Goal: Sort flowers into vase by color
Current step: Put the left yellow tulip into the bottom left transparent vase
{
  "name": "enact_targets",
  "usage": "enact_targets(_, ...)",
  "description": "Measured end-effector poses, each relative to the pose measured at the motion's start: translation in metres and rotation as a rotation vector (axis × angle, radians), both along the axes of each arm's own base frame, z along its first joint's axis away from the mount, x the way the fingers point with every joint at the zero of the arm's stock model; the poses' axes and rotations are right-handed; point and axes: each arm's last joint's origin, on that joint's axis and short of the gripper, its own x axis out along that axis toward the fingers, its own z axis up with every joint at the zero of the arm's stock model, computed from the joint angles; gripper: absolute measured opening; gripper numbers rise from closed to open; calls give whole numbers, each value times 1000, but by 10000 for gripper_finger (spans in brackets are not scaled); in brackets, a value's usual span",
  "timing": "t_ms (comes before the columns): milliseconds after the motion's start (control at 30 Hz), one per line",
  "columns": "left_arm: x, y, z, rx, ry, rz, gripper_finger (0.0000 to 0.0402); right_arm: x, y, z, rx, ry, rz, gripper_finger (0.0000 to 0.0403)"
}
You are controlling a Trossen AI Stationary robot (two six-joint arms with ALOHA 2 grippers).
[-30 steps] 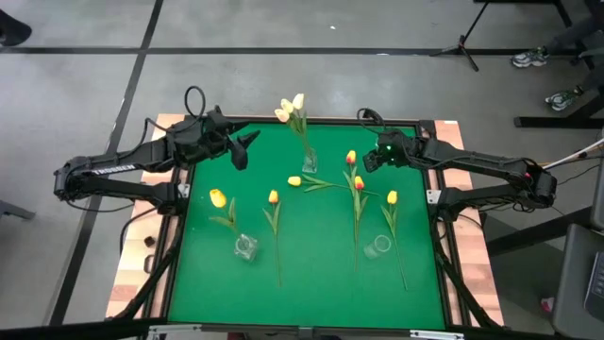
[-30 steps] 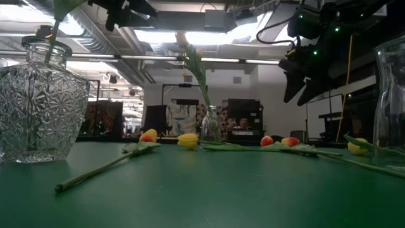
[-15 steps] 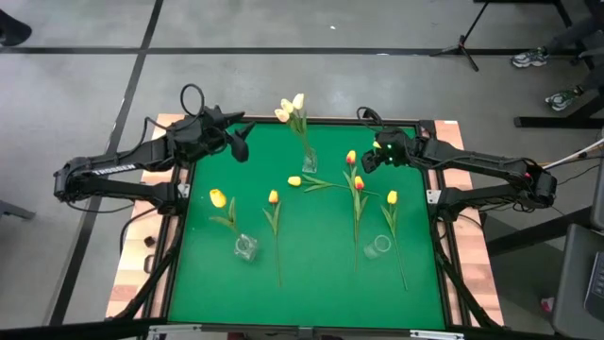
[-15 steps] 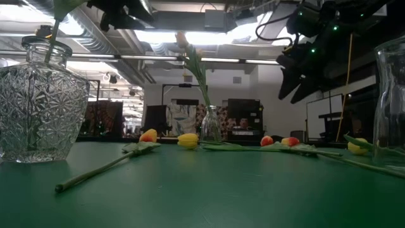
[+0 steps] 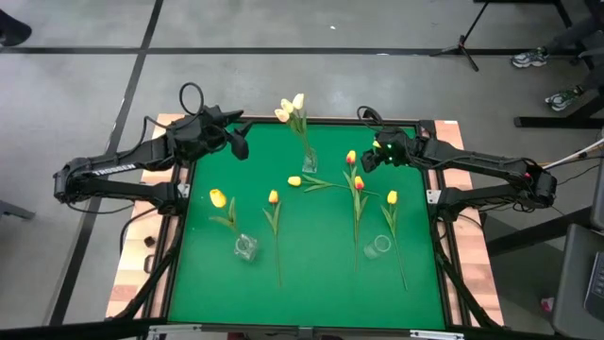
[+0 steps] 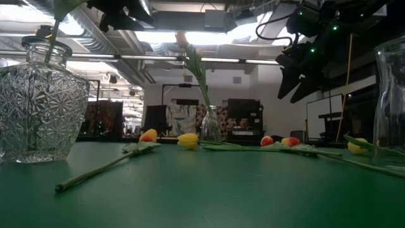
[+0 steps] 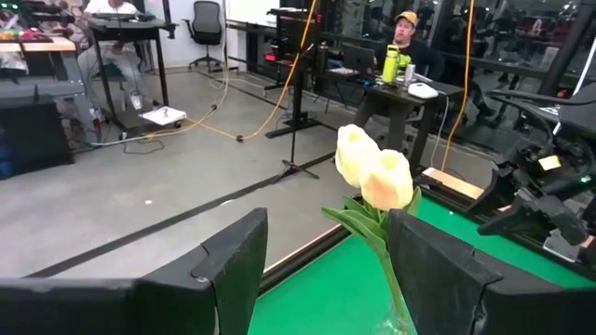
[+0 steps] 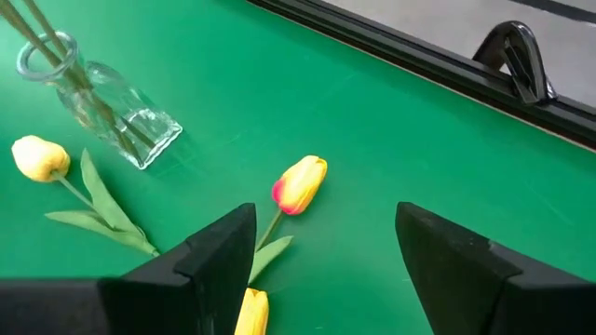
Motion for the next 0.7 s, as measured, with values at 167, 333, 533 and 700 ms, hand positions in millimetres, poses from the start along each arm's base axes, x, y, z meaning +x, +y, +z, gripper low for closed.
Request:
enact_targets(167,0,0,0,1,1,0,217,0,0,0,0,-2,-22,257)
enact_targets(333,0,0,0,12,12,-2,217,0,-1,0,-3,-10,-23,257)
enact_targets(533,0,0,0,20,16,-4,217,1,-1,1,-10,-19,-21,257)
enact_targets(700,0,0,1,24,9,-4,217,1,-1,1,-12,-16,-18,257)
